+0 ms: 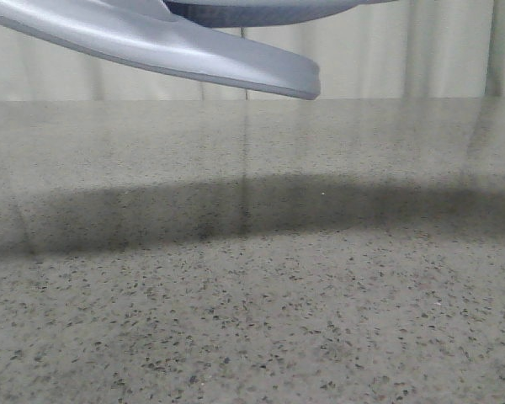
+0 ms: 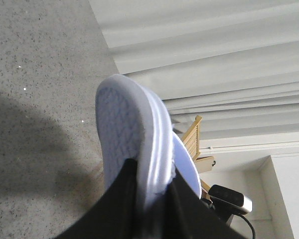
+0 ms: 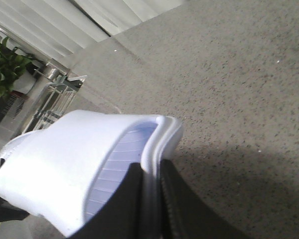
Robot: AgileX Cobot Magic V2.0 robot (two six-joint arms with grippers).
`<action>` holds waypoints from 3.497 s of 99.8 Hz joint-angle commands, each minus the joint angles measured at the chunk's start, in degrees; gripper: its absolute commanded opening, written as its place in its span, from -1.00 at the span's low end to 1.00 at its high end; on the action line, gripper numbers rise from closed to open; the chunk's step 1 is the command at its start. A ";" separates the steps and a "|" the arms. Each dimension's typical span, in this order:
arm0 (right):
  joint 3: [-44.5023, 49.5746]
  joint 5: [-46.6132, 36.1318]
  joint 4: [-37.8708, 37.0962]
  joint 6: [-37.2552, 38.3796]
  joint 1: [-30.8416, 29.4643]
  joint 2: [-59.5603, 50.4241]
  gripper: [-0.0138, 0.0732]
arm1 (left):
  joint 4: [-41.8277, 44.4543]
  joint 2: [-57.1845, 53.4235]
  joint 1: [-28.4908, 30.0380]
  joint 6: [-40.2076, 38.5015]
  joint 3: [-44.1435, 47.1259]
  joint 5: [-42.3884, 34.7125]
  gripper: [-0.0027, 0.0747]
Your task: Insert blue slippers together front up
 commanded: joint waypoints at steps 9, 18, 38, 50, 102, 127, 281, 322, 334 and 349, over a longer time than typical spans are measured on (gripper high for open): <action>-1.84 -1.47 -1.17 -2.96 0.62 -2.79 -0.14 | -4.46 -0.01 -0.99 -0.30 -2.27 5.44 -0.89; -1.84 -4.85 -2.60 -2.96 0.62 -4.01 0.08 | -3.59 -0.01 -0.99 -0.30 -2.27 3.50 -0.89; -1.84 -11.91 -4.37 -3.04 0.62 -8.83 0.18 | -1.41 -0.01 -0.99 -0.30 -2.27 0.15 -0.89; -1.84 -14.94 -4.37 -3.34 0.62 -12.75 0.18 | -0.43 -0.01 -0.99 -0.30 -2.27 -1.77 -0.89; -1.84 -20.56 -6.69 -3.94 0.62 -23.11 0.18 | -5.60 15.87 -0.99 9.15 -2.27 2.90 -0.89; -1.84 -19.52 -6.69 -3.94 0.62 -23.01 0.18 | -6.19 25.63 -0.99 14.46 -2.93 5.83 -0.89; -1.77 -19.41 -10.01 -3.94 0.62 -22.77 0.18 | -6.19 30.29 -0.88 44.10 -10.64 1.06 0.52; 1.30 -29.62 -17.15 -3.94 0.62 -22.77 0.18 | 7.38 7.46 -0.88 50.95 -11.19 -21.32 0.51; 4.84 -35.39 -17.15 -3.94 0.62 -24.22 0.18 | 10.45 -0.70 -0.88 50.95 -10.83 -23.47 0.51; 8.00 -37.13 -17.28 -7.05 0.62 -30.21 0.18 | 12.85 -8.65 -0.88 50.76 -8.84 -24.42 0.48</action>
